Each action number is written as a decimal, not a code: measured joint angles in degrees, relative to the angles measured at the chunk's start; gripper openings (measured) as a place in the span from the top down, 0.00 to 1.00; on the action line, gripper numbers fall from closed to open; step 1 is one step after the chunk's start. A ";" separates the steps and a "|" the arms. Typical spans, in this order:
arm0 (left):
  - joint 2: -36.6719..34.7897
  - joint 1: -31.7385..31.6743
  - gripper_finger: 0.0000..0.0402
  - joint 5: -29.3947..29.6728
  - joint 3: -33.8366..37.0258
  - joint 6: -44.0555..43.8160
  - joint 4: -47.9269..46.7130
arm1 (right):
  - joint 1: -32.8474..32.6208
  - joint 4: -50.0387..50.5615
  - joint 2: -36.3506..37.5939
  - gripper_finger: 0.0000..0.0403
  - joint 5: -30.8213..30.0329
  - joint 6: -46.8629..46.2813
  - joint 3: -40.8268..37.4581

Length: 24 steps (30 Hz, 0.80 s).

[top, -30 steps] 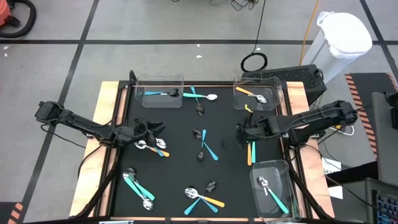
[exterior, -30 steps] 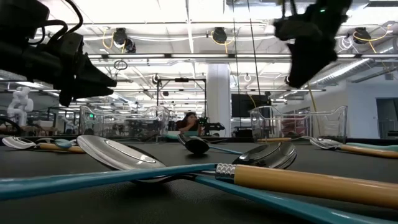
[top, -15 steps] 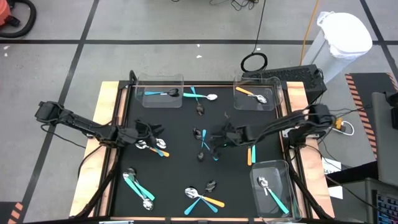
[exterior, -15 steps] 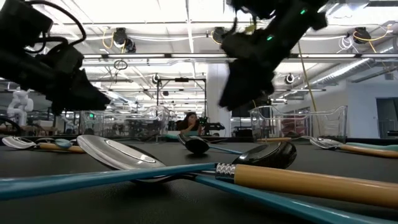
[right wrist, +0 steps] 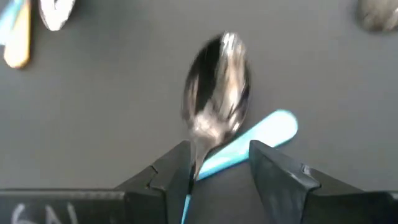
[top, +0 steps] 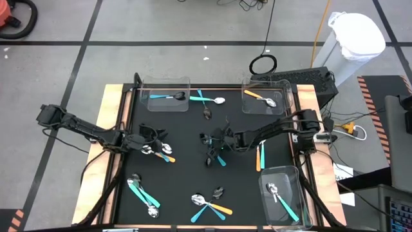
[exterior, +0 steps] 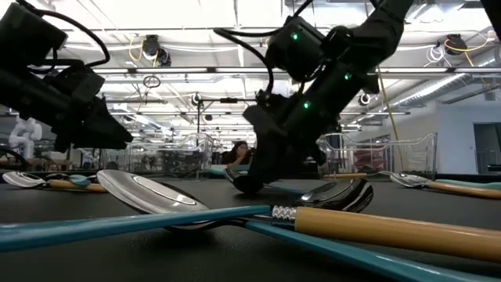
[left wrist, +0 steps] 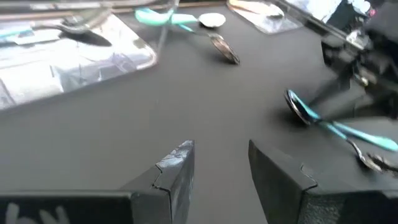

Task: Sort silverware by color (type)
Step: Put the blue spoon into the top right transparent bin

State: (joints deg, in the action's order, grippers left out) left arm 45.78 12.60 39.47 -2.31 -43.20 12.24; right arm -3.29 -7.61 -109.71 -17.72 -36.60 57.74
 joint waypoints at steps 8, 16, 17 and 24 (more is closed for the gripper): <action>0.02 -0.02 0.61 0.51 0.02 0.09 0.25 | -0.89 -0.63 -0.96 0.60 0.94 0.20 0.06; 0.02 0.58 0.61 0.56 0.01 -2.17 0.85 | -0.94 -1.16 -1.03 0.60 1.25 -1.40 0.07; 0.02 0.77 0.61 0.51 0.00 -3.03 0.84 | -0.94 -1.16 -1.03 0.60 1.25 -1.43 0.07; 0.02 2.72 0.61 0.01 0.00 -4.53 0.89 | -0.94 -2.64 -1.15 0.60 1.66 0.67 0.02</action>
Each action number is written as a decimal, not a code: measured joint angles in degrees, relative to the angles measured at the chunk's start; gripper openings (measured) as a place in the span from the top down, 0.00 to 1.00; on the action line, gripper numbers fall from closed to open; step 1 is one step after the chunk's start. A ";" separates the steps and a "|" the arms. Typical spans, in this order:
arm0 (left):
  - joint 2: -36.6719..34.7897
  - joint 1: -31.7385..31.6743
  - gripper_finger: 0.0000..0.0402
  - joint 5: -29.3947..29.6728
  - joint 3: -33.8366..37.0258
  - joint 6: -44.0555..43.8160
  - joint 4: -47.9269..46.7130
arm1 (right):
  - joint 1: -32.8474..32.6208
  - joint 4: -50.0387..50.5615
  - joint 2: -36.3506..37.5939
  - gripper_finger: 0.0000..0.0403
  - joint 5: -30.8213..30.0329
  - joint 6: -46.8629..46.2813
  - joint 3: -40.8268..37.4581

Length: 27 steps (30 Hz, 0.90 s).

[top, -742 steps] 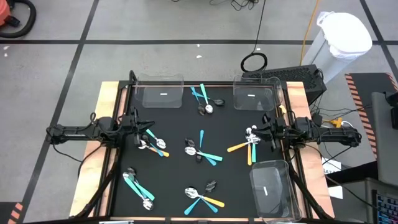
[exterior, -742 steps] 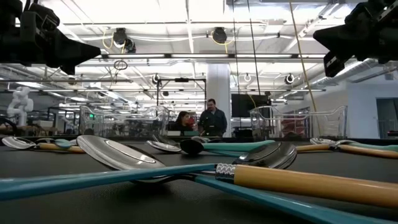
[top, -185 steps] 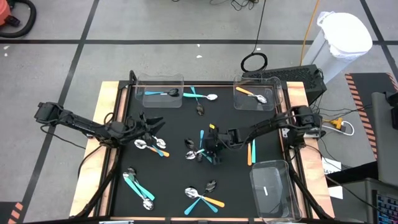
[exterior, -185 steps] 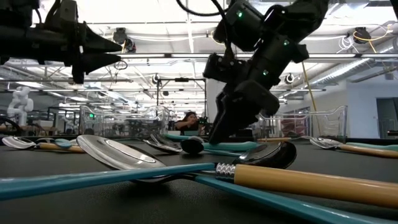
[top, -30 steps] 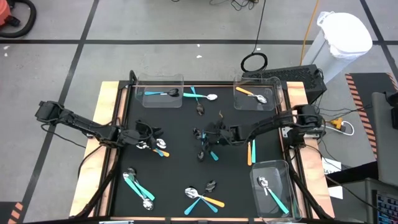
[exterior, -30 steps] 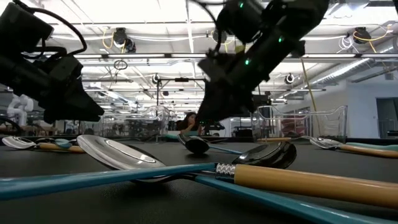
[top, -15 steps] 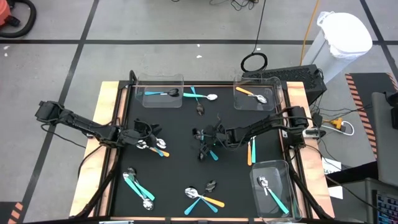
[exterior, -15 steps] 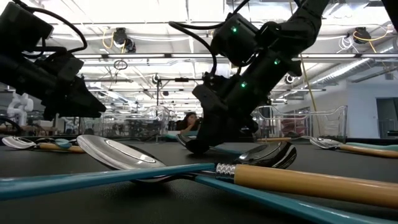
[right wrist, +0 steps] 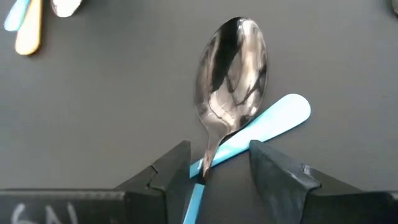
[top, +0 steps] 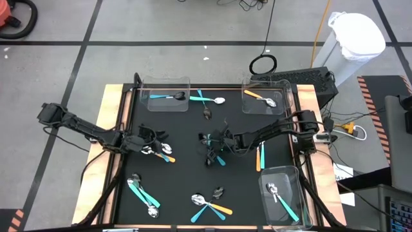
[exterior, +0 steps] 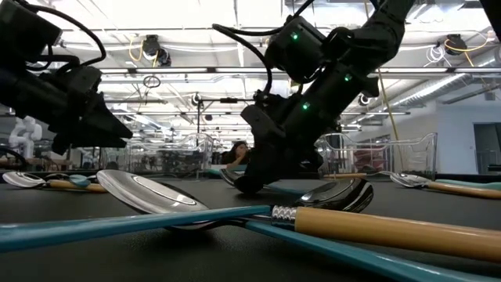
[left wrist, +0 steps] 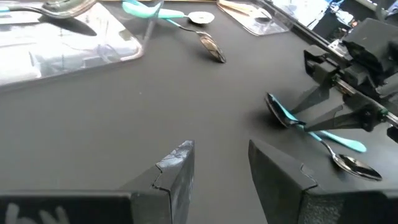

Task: Sort silverware by color (type)
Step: Put the blue spoon into the top right transparent bin

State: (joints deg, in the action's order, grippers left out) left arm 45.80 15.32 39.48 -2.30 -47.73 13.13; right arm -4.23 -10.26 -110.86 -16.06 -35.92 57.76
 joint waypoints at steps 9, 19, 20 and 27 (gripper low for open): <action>0.00 1.37 0.61 1.33 0.01 0.05 0.49 | 1.30 -2.22 7.50 0.60 2.71 8.47 0.81; 0.00 1.15 0.61 5.79 0.01 0.44 0.51 | 0.10 8.56 9.98 0.60 2.76 4.57 0.87; 0.00 1.15 0.61 5.79 0.01 0.44 0.53 | -0.03 9.49 9.68 0.60 2.76 3.85 0.87; 0.00 1.15 0.61 5.98 0.00 0.50 2.04 | -0.39 9.00 6.14 0.60 3.05 0.60 0.85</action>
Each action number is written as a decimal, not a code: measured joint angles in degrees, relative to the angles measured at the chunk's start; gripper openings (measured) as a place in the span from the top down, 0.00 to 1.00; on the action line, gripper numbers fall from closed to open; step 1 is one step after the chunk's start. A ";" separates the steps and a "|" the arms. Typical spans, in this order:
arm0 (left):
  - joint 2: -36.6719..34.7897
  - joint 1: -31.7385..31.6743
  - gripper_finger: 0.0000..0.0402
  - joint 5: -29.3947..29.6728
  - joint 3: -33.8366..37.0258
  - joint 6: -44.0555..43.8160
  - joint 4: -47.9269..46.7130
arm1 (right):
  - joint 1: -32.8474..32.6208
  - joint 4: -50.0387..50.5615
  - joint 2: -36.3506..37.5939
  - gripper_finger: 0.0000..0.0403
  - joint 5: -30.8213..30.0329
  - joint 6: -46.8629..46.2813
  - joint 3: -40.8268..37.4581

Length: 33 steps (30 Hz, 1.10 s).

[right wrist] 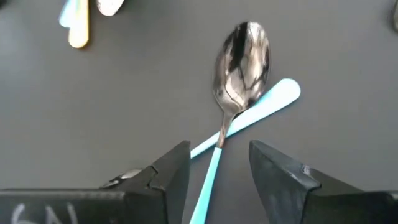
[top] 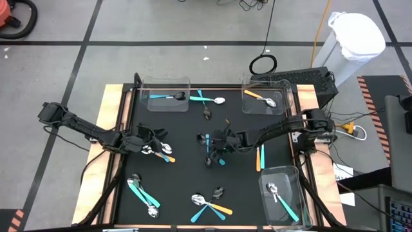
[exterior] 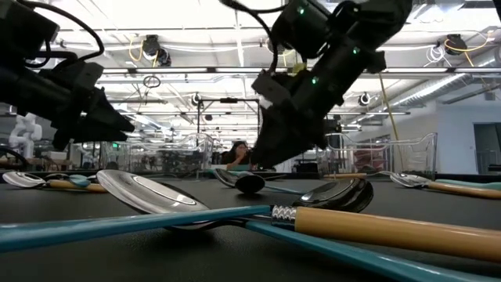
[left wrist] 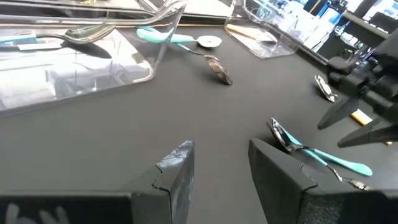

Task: Sort silverware by color (type)
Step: Put the blue spoon into the top right transparent bin

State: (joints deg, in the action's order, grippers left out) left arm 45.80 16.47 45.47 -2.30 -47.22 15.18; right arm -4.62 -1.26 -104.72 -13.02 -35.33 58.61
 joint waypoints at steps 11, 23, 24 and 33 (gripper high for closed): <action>-0.01 0.00 0.61 0.27 0.01 0.00 0.86 | -1.53 -2.56 -4.60 0.60 -3.33 -0.53 0.00; 0.00 0.00 0.61 2.84 0.00 2.87 0.28 | -1.52 -3.96 -4.73 0.68 -3.41 2.08 0.00; 0.00 0.00 0.61 2.86 0.01 3.27 -0.04 | -1.67 -3.66 -4.73 0.70 -3.35 1.89 0.00; -0.01 0.00 0.61 2.85 0.01 2.65 -0.24 | -1.87 2.14 -4.53 0.90 -3.50 1.90 0.15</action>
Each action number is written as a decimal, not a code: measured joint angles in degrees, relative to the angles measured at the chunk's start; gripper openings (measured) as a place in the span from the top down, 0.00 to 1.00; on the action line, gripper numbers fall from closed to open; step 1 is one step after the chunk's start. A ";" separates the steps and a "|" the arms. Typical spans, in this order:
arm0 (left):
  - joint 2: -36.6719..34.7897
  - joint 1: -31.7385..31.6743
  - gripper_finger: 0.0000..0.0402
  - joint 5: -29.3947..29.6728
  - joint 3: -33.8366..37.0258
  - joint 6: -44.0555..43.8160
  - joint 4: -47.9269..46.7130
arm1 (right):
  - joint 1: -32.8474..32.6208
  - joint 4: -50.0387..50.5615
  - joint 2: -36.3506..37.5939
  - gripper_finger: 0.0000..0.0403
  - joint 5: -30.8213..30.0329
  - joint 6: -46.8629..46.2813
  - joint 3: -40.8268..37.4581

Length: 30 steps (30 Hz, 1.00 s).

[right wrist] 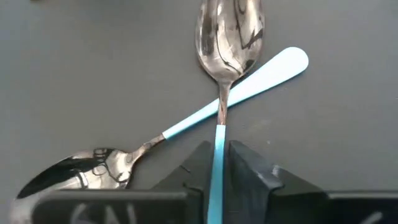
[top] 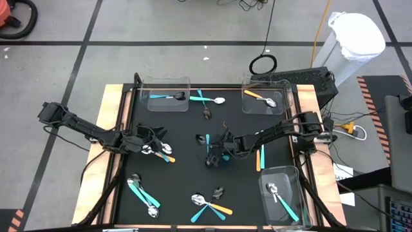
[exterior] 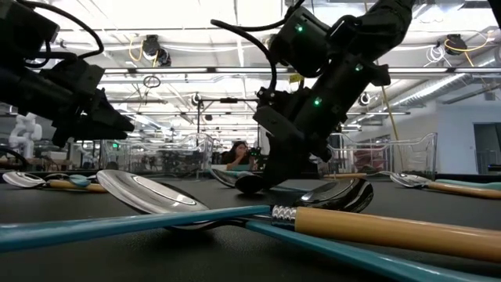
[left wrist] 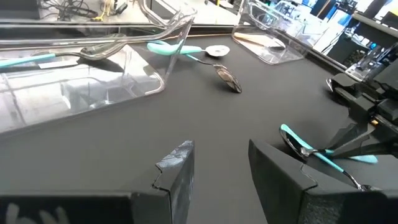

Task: Sort silverware by color (type)
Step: Put the blue spoon into the top right transparent bin

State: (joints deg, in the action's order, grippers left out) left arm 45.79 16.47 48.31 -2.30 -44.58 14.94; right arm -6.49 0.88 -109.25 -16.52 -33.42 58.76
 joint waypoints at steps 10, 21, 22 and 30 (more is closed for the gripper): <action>0.01 0.00 0.61 -0.02 -0.01 -0.13 0.14 | 0.00 4.23 4.84 0.97 8.05 5.98 -0.24; 0.01 0.00 0.61 -0.02 -0.01 -0.13 1.01 | 1.39 28.07 25.49 0.98 5.20 15.74 -0.20; -0.01 0.00 0.61 0.01 0.00 -0.13 1.04 | 1.78 30.73 27.58 0.98 3.63 17.19 -0.20; 0.00 0.00 0.61 1.29 -0.01 -0.15 1.10 | 11.64 49.05 40.76 0.98 -16.90 23.09 -0.15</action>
State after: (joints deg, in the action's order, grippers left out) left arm 45.80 16.47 49.60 -2.31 -44.73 16.04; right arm 5.16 49.93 -68.49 -33.42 -10.33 58.61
